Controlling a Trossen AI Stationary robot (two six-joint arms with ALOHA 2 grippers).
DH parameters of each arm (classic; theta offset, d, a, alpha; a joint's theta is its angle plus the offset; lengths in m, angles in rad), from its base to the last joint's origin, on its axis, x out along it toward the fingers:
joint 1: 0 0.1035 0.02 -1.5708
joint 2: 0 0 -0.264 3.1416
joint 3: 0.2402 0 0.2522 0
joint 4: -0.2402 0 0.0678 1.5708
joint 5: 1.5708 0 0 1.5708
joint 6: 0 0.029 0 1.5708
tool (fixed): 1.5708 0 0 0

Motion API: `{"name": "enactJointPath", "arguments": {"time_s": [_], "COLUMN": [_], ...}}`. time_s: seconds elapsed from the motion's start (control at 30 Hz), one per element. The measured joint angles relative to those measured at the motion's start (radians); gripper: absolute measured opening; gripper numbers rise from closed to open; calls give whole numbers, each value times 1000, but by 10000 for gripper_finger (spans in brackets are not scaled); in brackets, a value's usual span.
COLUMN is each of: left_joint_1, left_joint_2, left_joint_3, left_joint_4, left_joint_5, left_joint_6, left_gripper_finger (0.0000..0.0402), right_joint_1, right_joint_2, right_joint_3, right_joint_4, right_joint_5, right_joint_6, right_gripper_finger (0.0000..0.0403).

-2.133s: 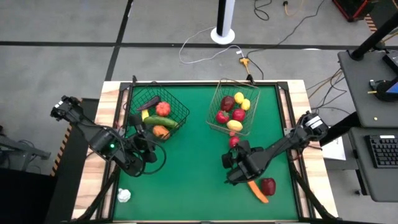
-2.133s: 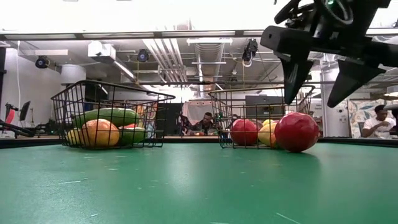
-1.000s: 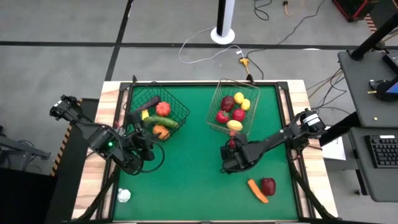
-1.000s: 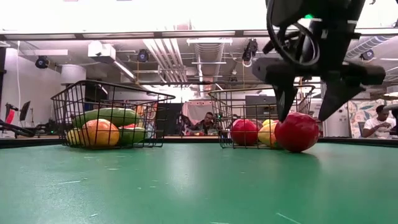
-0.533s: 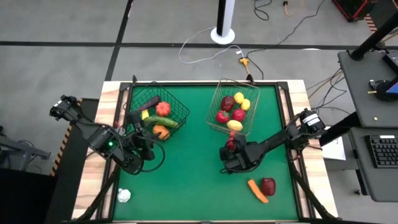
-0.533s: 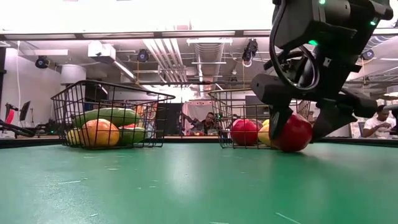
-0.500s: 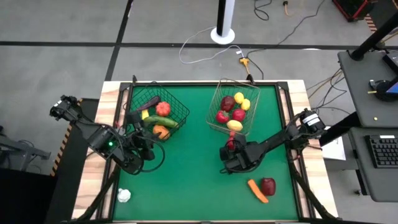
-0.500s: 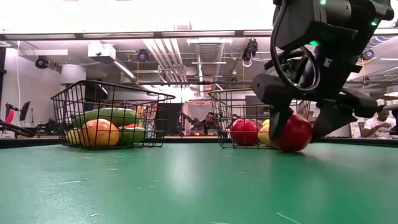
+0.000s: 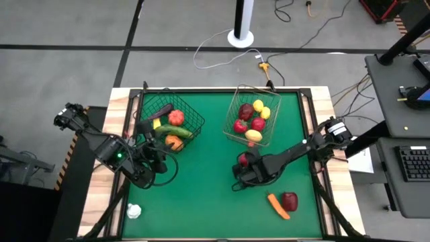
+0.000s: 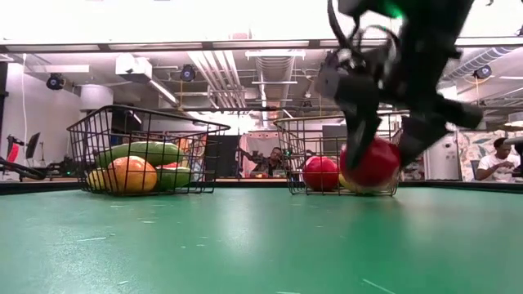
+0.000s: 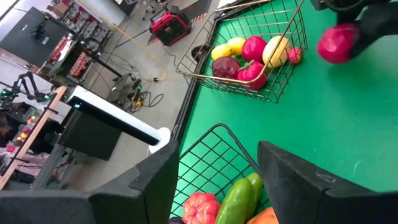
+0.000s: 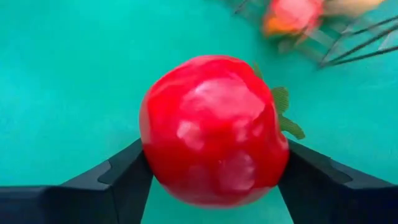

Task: Sort produce into baskets
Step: Put the red tomato into the gold wire basket

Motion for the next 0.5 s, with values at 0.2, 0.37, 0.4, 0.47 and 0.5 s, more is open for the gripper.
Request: {"name": "enactJointPath", "arguments": {"time_s": [0.2,0.37,0.4,0.47,0.5], "left_joint_1": [0,0,0,0,0], "left_joint_2": [0,-2,-3,-4,-7], "left_joint_3": [0,0,0,0,0], "left_joint_4": [0,0,1,0,0], "left_joint_5": [6,-29,-29,-27,-24], "left_joint_6": [1,-23,-25,-37,-45], "left_gripper_finger": [200,200,200,200,200], "right_joint_1": [-7,-88,-118,-193,-235], "right_joint_2": [-57,-115,-123,-129,-130], "right_joint_3": [175,373,416,486,515], "right_joint_4": [-8,-185,-244,-362,-415], "right_joint_5": [-78,-2,9,10,10], "right_joint_6": [-271,-459,-492,-550,-574], "right_gripper_finger": [290,285,286,288,288]}}
